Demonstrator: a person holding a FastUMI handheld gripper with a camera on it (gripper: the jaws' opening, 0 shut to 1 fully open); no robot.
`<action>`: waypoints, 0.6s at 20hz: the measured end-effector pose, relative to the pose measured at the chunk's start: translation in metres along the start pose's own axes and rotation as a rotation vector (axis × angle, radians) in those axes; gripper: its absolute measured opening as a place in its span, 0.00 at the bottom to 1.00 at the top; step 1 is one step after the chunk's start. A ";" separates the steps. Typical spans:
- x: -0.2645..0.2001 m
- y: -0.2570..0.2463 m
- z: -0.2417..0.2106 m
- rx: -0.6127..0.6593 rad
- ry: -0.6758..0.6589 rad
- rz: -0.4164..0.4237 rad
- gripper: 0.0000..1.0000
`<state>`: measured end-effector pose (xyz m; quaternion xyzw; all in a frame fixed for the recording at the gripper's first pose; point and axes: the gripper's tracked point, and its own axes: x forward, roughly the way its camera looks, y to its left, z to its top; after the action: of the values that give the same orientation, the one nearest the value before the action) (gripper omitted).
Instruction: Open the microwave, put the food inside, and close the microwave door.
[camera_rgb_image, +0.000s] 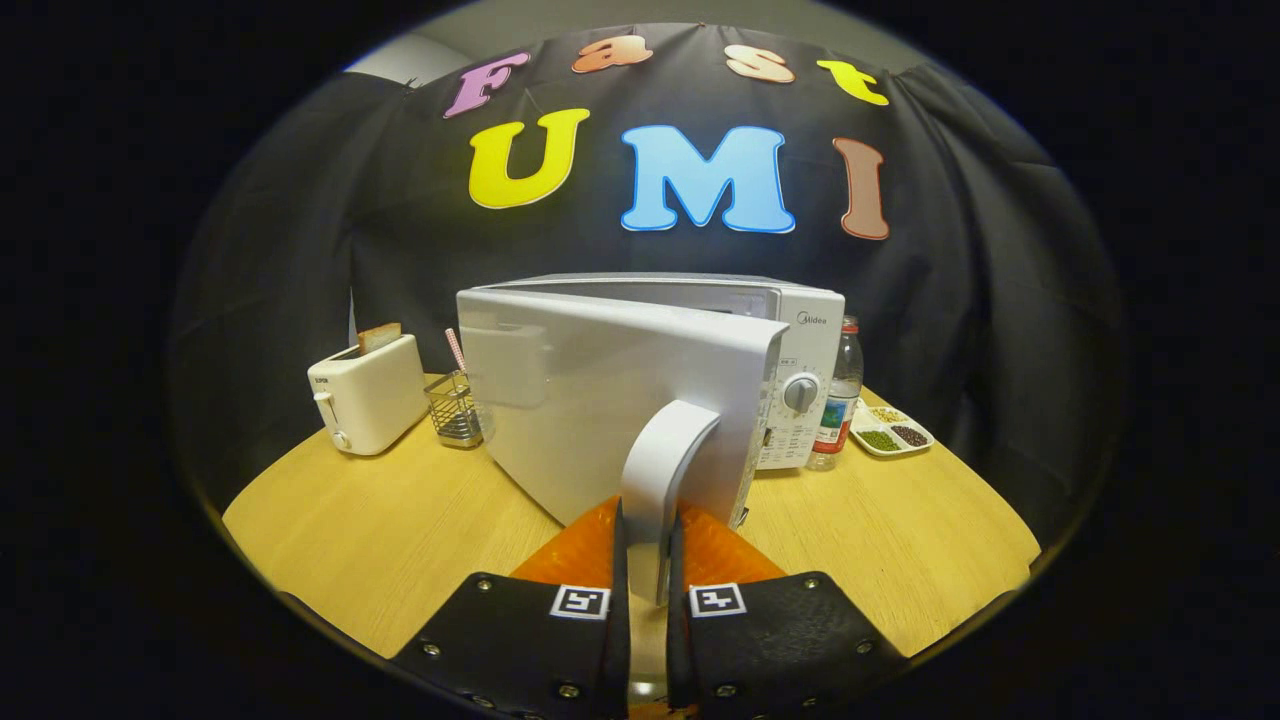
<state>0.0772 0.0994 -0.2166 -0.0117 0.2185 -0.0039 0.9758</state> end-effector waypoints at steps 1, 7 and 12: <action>-0.005 0.006 -0.001 0.003 0.006 0.004 0.16; -0.034 0.051 -0.016 -0.009 0.037 0.056 0.20; -0.055 0.090 -0.030 -0.037 0.061 0.106 0.20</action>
<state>0.0154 0.1898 -0.2223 -0.0180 0.2485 0.0514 0.9671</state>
